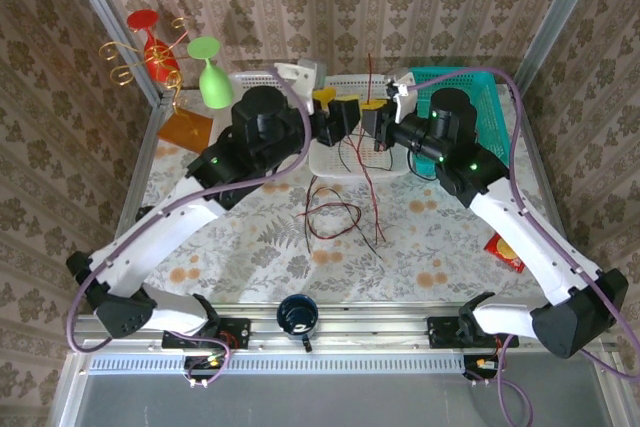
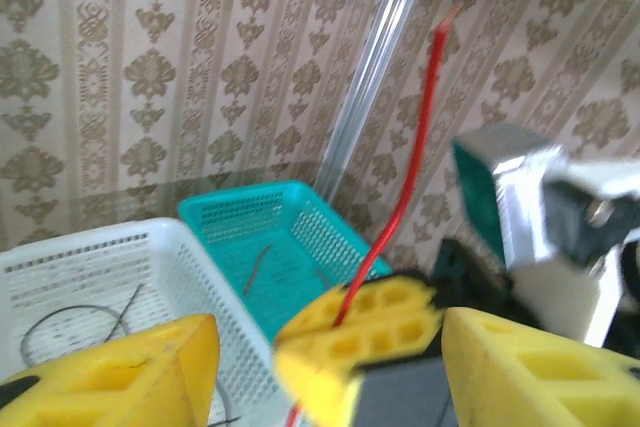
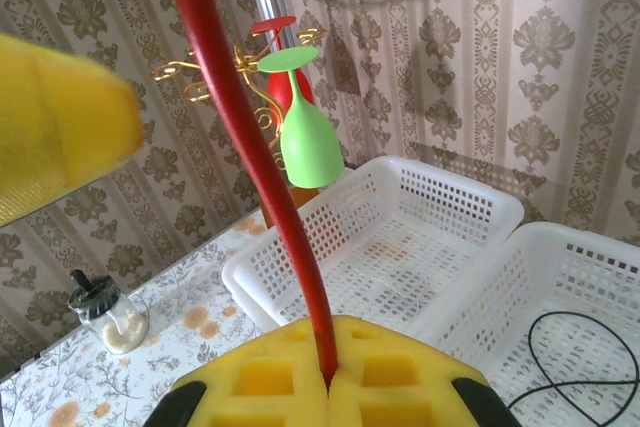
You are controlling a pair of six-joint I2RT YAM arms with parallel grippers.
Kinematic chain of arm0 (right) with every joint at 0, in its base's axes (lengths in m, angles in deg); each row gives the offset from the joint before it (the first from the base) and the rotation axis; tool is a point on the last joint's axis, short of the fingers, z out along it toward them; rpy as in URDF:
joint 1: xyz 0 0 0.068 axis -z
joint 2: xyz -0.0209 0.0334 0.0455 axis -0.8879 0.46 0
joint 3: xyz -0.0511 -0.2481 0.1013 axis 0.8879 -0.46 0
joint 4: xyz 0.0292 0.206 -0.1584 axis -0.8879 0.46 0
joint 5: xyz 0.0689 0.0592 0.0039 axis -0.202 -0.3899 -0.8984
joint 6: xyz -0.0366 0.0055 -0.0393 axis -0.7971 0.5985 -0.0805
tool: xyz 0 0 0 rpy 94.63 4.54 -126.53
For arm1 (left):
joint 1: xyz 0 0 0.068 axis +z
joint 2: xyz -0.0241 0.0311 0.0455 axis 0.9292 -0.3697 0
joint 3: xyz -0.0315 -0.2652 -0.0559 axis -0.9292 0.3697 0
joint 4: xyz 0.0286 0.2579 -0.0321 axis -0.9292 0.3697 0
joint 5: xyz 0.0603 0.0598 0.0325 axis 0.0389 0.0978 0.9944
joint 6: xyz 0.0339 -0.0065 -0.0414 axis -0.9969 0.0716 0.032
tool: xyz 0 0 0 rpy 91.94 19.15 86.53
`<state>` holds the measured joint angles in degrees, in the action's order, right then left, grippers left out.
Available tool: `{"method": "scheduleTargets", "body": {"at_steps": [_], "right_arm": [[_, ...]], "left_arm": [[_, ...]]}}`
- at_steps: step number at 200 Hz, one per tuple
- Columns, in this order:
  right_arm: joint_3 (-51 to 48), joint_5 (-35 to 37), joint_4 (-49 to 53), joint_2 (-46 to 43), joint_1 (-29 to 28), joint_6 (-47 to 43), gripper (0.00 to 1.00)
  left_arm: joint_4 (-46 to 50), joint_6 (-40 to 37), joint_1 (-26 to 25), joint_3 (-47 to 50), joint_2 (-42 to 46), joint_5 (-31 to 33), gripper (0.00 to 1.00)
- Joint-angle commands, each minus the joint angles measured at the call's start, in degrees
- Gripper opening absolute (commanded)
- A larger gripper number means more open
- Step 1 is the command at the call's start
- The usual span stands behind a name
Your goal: Untangle the cables
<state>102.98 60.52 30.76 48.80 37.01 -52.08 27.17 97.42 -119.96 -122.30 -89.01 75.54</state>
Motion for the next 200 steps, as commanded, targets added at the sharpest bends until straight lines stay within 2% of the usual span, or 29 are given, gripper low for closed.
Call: {"method": "scheduleTargets", "body": {"at_steps": [1,60,84,118,140,200], "right_arm": [[2.88,-1.65,3.13,-2.50,0.76,0.48,0.00],[6.02,-8.62,10.43,-3.92,1.77,-0.39,0.00],[6.04,-11.80,10.78,-4.62,1.76,0.32,0.00],[5.03,-15.99,9.97,-6.25,1.79,1.95,0.00],[4.70,-17.40,10.59,-7.16,1.71,2.38,0.00],[4.49,-19.58,12.54,-8.79,1.72,2.49,0.00]], "left_arm": [[3.01,-7.91,1.76,4.58,5.66,-1.67,0.64],[4.68,-36.48,4.44,21.99,14.12,-15.70,0.76],[5.66,-44.01,4.46,24.45,13.16,-16.93,0.78],[1.94,-49.20,4.50,25.82,10.02,-16.89,0.80],[-3.42,-53.40,4.53,27.85,9.14,-19.90,0.81],[-13.57,-52.76,5.22,30.18,8.23,-21.31,0.79]]}}
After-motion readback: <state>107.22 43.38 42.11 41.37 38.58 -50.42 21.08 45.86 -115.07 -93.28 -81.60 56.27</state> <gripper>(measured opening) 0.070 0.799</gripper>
